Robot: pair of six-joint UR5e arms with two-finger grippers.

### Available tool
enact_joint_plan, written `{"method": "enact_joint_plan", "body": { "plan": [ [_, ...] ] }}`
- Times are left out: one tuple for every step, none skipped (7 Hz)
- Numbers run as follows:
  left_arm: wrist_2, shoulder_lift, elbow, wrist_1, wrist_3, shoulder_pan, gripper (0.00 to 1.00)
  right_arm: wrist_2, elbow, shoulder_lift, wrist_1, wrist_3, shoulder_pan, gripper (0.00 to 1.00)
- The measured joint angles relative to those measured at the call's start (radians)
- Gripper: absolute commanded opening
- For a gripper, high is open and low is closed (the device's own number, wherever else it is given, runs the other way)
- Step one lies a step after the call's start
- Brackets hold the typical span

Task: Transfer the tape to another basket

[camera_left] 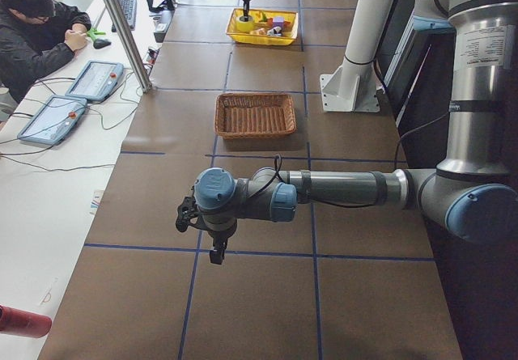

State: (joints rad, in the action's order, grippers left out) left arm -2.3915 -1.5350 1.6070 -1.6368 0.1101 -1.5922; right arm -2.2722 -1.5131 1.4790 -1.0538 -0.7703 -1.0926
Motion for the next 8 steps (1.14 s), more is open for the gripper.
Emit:
{"method": "enact_joint_plan", "body": {
  "plan": [
    [0.0,0.0,0.006,0.001,-0.001,0.0,1.0,-0.047,-0.029,0.005,0.0,-0.001,-0.037,0.0],
    [0.0,0.0,0.01,0.001,-0.001,0.0,1.0,-0.091,-0.064,0.009,0.0,-0.005,-0.064,0.0],
    [0.0,0.0,0.021,0.001,-0.002,0.0,1.0,-0.12,-0.104,0.009,-0.001,-0.036,-0.077,0.0],
    [-0.01,0.001,0.045,-0.002,-0.023,0.0,1.0,-0.138,-0.155,0.003,0.0,-0.12,-0.076,0.0],
    [-0.037,0.004,0.072,-0.014,-0.09,0.003,1.0,-0.146,-0.215,-0.009,0.004,-0.243,-0.057,0.0],
    [-0.076,0.006,0.095,-0.042,-0.197,0.014,1.0,-0.146,-0.262,-0.025,0.033,-0.381,-0.021,0.0],
    [-0.114,0.006,0.109,-0.098,-0.333,0.043,1.0,-0.124,-0.284,-0.042,0.101,-0.524,0.025,0.0],
    [-0.139,0.008,0.114,-0.198,-0.499,0.091,1.0,-0.073,-0.292,-0.052,0.196,-0.67,0.083,0.0]
  ]
}}
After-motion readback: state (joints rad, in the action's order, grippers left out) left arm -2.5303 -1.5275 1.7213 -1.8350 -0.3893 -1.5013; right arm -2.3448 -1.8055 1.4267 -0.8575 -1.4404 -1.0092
